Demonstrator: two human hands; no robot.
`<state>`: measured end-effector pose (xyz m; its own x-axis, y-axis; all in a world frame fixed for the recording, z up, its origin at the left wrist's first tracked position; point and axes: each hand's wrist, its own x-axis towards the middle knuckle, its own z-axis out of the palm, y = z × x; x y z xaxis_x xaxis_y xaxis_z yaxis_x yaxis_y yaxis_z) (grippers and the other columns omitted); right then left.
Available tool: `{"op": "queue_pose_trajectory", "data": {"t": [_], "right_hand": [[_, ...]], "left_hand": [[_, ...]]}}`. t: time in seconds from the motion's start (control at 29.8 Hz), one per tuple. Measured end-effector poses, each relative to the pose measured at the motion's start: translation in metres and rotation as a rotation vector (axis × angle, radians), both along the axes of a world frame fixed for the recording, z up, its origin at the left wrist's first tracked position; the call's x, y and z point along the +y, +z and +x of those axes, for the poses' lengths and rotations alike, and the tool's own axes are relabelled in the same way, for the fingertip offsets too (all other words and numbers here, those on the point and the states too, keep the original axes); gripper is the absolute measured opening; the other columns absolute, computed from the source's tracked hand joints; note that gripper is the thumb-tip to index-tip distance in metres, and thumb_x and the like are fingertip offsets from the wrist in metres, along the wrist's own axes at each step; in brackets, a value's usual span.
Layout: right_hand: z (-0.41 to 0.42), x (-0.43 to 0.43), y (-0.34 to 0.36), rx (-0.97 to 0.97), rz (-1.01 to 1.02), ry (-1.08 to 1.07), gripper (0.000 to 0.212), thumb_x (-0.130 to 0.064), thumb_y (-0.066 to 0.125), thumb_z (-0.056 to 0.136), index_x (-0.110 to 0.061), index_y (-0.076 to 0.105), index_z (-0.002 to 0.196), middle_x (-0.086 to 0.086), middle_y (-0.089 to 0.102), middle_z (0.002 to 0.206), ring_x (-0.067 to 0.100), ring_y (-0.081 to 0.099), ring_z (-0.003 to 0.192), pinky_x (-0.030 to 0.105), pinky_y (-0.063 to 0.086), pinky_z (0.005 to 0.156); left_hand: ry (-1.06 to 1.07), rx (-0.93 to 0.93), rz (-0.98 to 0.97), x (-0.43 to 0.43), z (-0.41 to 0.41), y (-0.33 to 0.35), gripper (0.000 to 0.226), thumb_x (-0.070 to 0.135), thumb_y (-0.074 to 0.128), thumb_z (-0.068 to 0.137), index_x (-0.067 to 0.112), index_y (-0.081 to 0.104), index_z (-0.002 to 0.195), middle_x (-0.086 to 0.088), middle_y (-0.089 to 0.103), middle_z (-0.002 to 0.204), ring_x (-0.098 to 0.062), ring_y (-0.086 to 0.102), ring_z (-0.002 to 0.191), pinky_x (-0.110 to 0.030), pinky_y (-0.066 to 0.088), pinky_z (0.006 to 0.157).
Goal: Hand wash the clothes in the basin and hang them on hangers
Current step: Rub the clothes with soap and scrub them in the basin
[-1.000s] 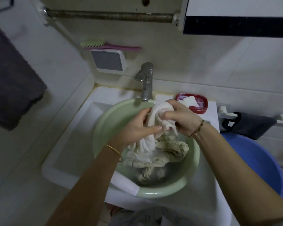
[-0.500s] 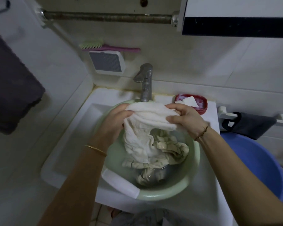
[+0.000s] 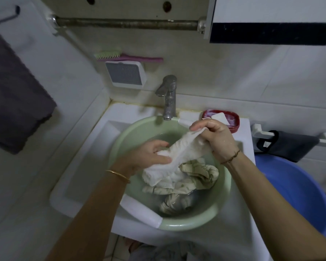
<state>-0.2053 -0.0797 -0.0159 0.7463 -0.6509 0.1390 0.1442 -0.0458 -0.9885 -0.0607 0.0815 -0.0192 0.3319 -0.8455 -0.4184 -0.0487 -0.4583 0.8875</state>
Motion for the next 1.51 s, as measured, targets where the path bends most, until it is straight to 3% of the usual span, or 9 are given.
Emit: {"op": "queue_pose_trajectory", "data": {"t": [0.13,0.34,0.64,0.84,0.97,1.08,1.18,1.28,1.51], "right_hand": [[-0.005,0.002,-0.003,0.0,0.053,0.025,0.034,0.01,0.055,0.085,-0.019,0.069,0.097,-0.012,0.068,0.077,0.003,0.059,0.076,0.013,0.046,0.069],[-0.007,0.003,-0.005,0.142,-0.002,0.036,0.014,-0.004,0.069,0.082,-0.017,0.07,0.086,-0.002,0.064,0.085,0.007,0.057,0.077,0.019,0.048,0.07],[-0.007,0.005,-0.014,0.185,-0.023,0.069,0.03,0.009,0.068,0.075,-0.021,0.067,0.074,-0.003,0.062,0.078,0.022,0.054,0.077,0.034,0.044,0.07],[-0.003,0.014,-0.011,0.331,-0.047,0.301,0.042,-0.03,0.074,0.074,-0.03,0.062,0.113,-0.012,0.066,0.106,0.006,0.062,0.099,0.022,0.052,0.085],[0.0,0.016,-0.017,0.284,0.031,0.092,0.024,-0.009,0.062,0.089,-0.01,0.067,0.112,-0.01,0.066,0.093,-0.006,0.061,0.078,0.014,0.047,0.073],[-0.006,0.003,-0.016,0.192,0.044,-0.037,0.022,0.002,0.062,0.084,-0.019,0.07,0.089,-0.009,0.066,0.086,-0.004,0.06,0.076,0.017,0.047,0.074],[-0.011,-0.004,-0.015,0.143,0.071,-0.024,0.027,0.007,0.063,0.081,-0.019,0.069,0.083,-0.008,0.067,0.084,0.0,0.06,0.078,0.018,0.049,0.074],[-0.014,-0.01,-0.017,0.197,0.114,-0.06,0.023,0.005,0.066,0.08,-0.018,0.068,0.083,-0.012,0.067,0.08,-0.002,0.062,0.074,0.014,0.049,0.069],[-0.01,-0.05,-0.019,0.745,-0.209,0.175,0.015,-0.033,0.061,0.09,-0.024,0.068,0.099,-0.014,0.062,0.097,0.0,0.053,0.086,0.009,0.04,0.074]], "left_hand": [[-0.019,-0.305,-0.003,0.001,0.001,0.005,0.017,0.015,0.076,0.075,0.014,0.063,0.086,-0.002,0.063,0.082,-0.013,0.055,0.075,-0.025,0.043,0.068],[0.335,-0.603,-0.217,0.001,0.005,0.017,0.025,0.007,0.069,0.079,0.015,0.045,0.078,0.005,0.042,0.068,-0.007,0.037,0.061,-0.022,0.031,0.055],[0.394,-0.262,-0.413,0.005,-0.001,0.023,0.027,0.004,0.058,0.062,0.022,0.044,0.077,0.001,0.052,0.075,-0.014,0.048,0.072,-0.032,0.041,0.065],[0.269,-0.373,-0.42,-0.01,-0.025,0.033,0.039,-0.012,0.061,0.071,0.021,0.048,0.086,0.011,0.046,0.075,0.005,0.043,0.062,-0.014,0.037,0.061],[0.216,-0.581,-0.268,-0.026,-0.036,0.025,0.036,0.009,0.072,0.076,0.023,0.051,0.101,0.015,0.048,0.079,-0.001,0.048,0.072,-0.015,0.037,0.062],[0.071,-0.396,-0.07,-0.032,-0.031,0.019,0.048,0.027,0.076,0.078,0.024,0.054,0.121,0.017,0.056,0.097,-0.003,0.055,0.088,-0.019,0.043,0.078],[-0.052,-0.172,-0.024,-0.038,-0.031,0.015,0.026,0.024,0.072,0.082,0.016,0.064,0.106,0.003,0.067,0.094,-0.009,0.062,0.085,-0.025,0.049,0.075],[-0.033,-0.404,0.013,-0.052,-0.025,0.007,0.036,0.026,0.076,0.077,0.017,0.059,0.108,0.003,0.059,0.105,-0.013,0.057,0.094,-0.026,0.047,0.078],[0.075,-0.438,-0.041,-0.067,-0.02,-0.01,0.025,0.029,0.066,0.078,0.024,0.041,0.074,0.009,0.043,0.071,-0.013,0.043,0.07,-0.029,0.035,0.066]]}}
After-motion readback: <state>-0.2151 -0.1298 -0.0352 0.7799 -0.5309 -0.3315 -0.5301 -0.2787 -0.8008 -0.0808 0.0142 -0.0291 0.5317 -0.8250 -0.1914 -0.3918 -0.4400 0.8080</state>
